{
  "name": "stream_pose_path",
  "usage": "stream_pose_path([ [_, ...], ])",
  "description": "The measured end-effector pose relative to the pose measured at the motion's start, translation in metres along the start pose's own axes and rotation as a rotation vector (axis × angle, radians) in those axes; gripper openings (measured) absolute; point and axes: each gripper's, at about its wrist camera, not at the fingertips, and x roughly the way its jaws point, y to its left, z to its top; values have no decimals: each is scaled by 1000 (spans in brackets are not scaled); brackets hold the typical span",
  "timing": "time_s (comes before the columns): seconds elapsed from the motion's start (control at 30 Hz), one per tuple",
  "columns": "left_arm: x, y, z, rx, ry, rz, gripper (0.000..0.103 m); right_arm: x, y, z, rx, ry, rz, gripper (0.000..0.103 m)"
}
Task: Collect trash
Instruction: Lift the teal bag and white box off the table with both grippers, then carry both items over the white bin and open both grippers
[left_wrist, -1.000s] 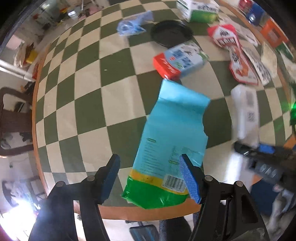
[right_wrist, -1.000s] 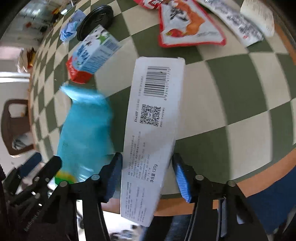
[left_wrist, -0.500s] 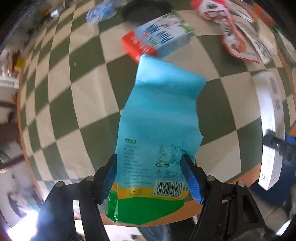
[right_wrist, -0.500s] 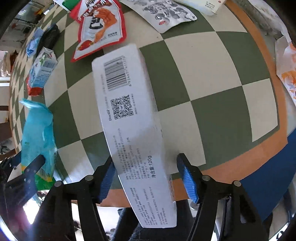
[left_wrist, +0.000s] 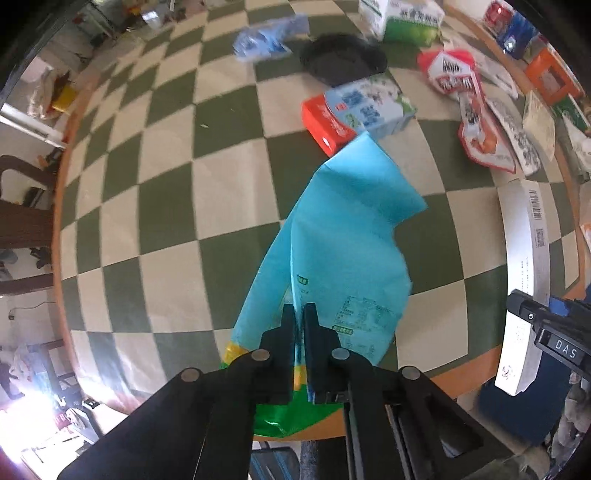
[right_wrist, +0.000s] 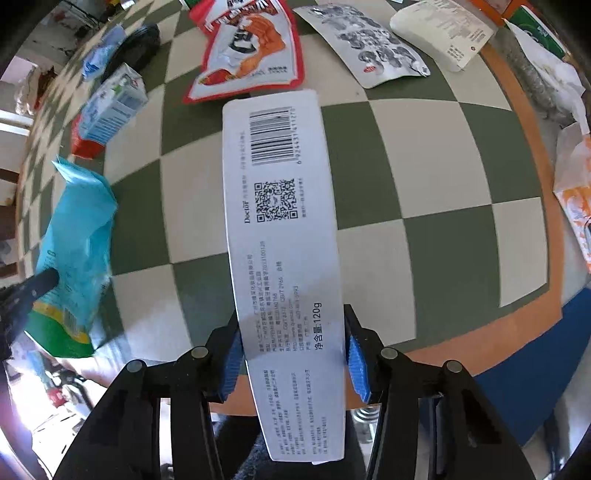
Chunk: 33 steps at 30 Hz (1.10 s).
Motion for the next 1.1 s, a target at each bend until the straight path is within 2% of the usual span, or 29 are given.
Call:
stream_pose_path([
  [0.1, -19, 12, -7, -37, -45, 18, 2, -11, 8, -4, 1, -33, 36, 50],
  [0.3, -43, 32, -26, -101, -117, 7, 1, -40, 25, -5, -6, -72, 118, 50],
  [0.37, -53, 41, -37, -114, -148, 8, 1, -47, 33, -12, -15, -81, 141, 50],
  [0.47, -68, 52, -60, -122, -187, 4, 1, -55, 55, -3, -27, -103, 168, 50],
  [0.67, -73, 77, -132, -106, -216, -42, 1, -61, 97, -77, -42, -154, 225, 50],
  [0.77, -61, 87, -174, -89, -199, -77, 1, -56, 113, -133, -25, -153, 240, 50],
  [0.87, -37, 102, -212, -109, -144, -126, 1, -36, 126, -181, -9, -122, 244, 50],
  [1.0, 21, 116, -249, -164, -13, -201, 1, 14, 139, -244, 21, -23, 231, 50],
  [1.1, 80, 122, -263, -227, 82, -259, 2, 70, 142, -267, 45, 65, 216, 50],
])
